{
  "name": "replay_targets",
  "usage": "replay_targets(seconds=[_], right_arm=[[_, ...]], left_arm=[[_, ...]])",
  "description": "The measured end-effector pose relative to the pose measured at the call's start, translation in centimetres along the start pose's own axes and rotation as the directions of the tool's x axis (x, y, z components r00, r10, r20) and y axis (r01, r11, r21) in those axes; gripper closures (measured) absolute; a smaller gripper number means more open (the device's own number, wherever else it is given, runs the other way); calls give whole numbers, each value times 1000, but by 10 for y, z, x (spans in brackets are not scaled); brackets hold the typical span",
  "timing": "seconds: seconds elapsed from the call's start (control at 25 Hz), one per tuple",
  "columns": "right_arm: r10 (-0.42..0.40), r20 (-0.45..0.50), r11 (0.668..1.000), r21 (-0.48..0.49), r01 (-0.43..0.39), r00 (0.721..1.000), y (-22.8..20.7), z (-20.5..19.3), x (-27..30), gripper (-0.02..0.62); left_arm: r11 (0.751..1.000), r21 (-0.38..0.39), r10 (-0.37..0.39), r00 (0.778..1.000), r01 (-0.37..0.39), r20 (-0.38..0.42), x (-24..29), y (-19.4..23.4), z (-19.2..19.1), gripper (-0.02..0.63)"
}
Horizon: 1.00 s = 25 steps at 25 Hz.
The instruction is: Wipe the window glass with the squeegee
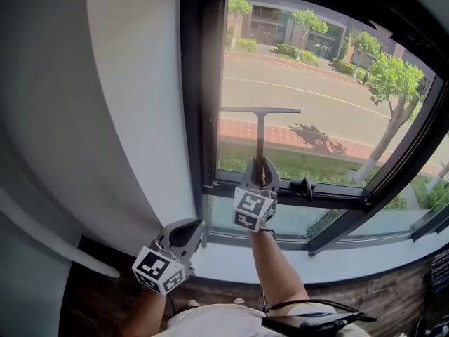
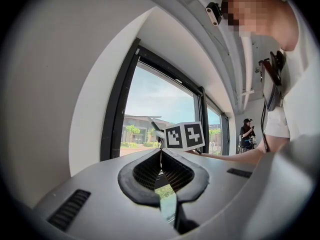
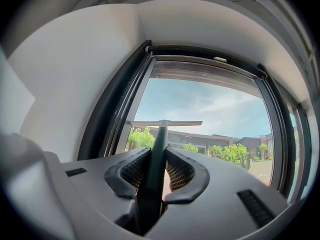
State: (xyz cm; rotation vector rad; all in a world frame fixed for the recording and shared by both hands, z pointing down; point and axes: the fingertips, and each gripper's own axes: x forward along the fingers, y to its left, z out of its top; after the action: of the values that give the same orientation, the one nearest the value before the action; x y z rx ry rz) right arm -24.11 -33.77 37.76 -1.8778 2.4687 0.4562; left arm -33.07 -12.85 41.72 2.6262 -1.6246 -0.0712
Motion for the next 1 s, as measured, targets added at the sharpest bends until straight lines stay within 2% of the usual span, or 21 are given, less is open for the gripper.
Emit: replay_targets(seconds=[0.72, 1.0], right_arm=[[32, -114, 998, -50, -38, 993, 13, -64, -18, 497], [45, -171, 998, -28, -50, 984, 19, -87, -27, 497]], left_arm=[[1000, 0, -3, 1000, 3, -11, -6, -5, -3, 590], [1000, -10, 2, 1000, -2, -17, -12, -4, -7, 589]])
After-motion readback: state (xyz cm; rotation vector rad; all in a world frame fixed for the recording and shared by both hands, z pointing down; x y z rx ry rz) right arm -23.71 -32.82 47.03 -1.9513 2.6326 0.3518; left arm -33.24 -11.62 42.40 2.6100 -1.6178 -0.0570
